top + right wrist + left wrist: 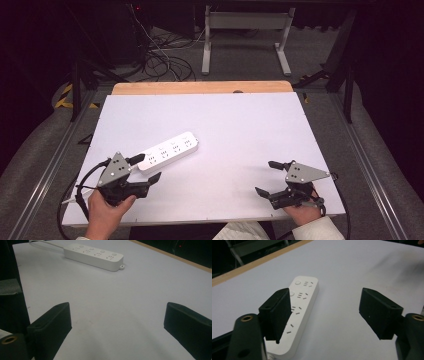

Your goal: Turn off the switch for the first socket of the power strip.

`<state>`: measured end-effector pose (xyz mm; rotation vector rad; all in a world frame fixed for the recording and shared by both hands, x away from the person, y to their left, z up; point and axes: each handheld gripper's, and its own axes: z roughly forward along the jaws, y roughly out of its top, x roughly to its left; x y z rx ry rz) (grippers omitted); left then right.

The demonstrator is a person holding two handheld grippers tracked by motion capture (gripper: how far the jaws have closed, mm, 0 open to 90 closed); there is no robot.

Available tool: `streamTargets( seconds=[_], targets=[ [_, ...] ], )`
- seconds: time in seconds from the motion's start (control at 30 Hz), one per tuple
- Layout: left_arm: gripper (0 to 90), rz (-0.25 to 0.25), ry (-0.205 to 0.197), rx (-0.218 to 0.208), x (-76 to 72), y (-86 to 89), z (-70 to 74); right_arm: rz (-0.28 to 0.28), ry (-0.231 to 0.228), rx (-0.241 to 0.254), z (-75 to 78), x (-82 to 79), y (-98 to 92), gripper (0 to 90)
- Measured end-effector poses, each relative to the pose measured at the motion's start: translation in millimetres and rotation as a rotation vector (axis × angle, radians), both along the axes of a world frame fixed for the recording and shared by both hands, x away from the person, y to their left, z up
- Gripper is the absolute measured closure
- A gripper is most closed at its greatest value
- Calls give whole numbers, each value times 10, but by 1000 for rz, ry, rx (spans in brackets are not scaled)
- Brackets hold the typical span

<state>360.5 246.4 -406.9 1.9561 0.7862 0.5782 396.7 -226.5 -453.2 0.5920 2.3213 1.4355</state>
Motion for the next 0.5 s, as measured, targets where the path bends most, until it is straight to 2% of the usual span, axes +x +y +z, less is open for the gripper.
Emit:
streamTargets(
  seconds=[0.1, 0.13, 0.17, 0.2, 0.23, 0.27, 0.3, 0.37, 0.43, 0.47, 0.5],
  targets=[
    [318, -12, -5, -15, 13, 82, 94, 3, 4, 0, -4, 4, 1, 80],
    [332, -14, 0, 2, 24, 103, 134, 4, 4, -1, -5, 4, 2, 80],
    [360, -14, 0, 2, 24, 103, 134, 4, 5, 0, -5, 5, 2, 79],
    [398, -26, 17, 22, 44, 111, 157, 5, 5, 0, -5, 5, 3, 80],
    [402, -26, 17, 22, 44, 111, 157, 5, 5, 0, -5, 5, 3, 79],
    [398, -9, 39, 21, 54, 113, 165, 5, 5, 0, -6, 5, 3, 79],
    [386, -9, 39, 21, 54, 113, 165, 6, 7, 0, -7, 6, 3, 79],
    [383, -6, 70, 7, 99, 139, 175, 8, 14, -1, -13, 12, 4, 79],
    [387, 13, 58, 22, 100, 133, 181, 9, 12, -4, -15, 14, 6, 80],
    [378, 24, 59, 56, 120, 113, 194, 10, 11, -3, -14, 13, 6, 80],
    [378, 24, 65, 66, 134, 106, 200, 10, 11, -3, -14, 12, 6, 80]
  ],
)
